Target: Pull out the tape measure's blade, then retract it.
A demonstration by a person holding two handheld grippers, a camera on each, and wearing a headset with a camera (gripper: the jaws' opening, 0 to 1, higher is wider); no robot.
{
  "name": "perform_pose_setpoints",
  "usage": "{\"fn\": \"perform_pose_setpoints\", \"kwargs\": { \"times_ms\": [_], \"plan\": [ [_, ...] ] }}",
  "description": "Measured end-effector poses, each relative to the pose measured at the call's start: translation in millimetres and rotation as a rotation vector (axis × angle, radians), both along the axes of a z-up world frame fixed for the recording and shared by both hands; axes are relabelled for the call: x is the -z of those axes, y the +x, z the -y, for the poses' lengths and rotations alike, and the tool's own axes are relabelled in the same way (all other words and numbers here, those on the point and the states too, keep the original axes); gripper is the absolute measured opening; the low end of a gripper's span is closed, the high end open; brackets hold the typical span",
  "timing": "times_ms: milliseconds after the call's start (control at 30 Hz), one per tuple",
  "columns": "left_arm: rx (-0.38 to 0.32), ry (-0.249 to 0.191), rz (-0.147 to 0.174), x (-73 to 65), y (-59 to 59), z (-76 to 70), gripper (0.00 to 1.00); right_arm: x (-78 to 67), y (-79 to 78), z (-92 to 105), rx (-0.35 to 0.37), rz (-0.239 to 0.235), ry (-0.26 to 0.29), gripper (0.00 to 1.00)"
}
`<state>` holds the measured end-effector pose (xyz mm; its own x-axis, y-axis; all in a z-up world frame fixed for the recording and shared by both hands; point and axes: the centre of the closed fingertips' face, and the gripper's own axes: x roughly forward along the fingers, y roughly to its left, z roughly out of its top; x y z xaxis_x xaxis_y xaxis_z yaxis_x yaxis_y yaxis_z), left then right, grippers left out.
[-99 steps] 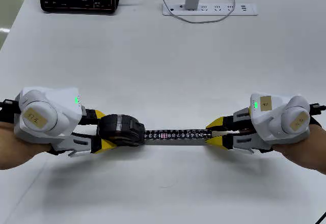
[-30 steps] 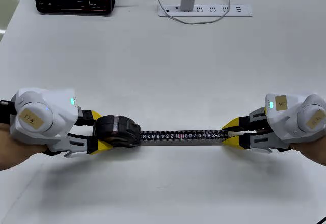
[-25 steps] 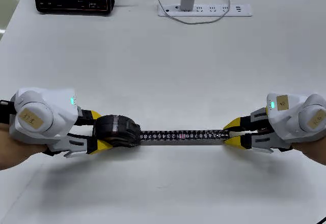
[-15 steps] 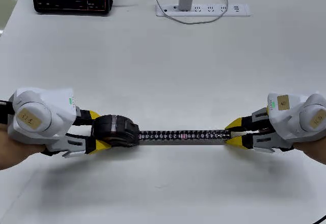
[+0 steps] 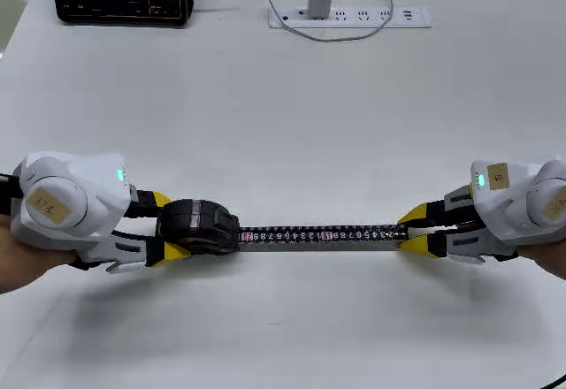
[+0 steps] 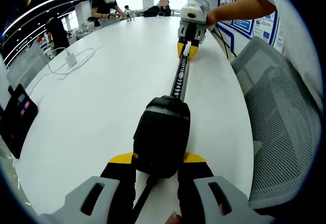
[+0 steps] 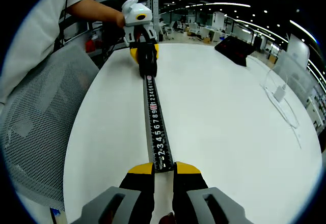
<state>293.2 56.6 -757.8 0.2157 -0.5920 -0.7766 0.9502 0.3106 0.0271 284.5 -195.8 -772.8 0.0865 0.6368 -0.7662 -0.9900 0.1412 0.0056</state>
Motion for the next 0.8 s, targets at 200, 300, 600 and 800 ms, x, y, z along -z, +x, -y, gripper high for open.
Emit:
{"fn": "perform_pose_setpoints", "kwargs": {
  "times_ms": [200, 300, 600, 800],
  "plan": [
    [0.0, 0.001, 0.0, -0.6, -0.3, 0.1, 0.26, -0.2, 0.9, 5.8, 0.001, -0.001, -0.012, 0.09],
    [0.001, 0.001, 0.0, -0.8, -0.4, 0.5, 0.26, -0.3, 1.1, 10.1, 0.002, -0.002, -0.019, 0.09],
    [0.002, 0.004, 0.0, -0.5, -0.4, 0.2, 0.26, 1.1, 0.4, 18.9, 0.007, -0.008, -0.033, 0.09],
    [0.003, 0.006, 0.0, -0.4, -0.1, 0.1, 0.26, 1.0, 0.4, 28.4, 0.011, -0.012, -0.048, 0.09]
  ]
}}
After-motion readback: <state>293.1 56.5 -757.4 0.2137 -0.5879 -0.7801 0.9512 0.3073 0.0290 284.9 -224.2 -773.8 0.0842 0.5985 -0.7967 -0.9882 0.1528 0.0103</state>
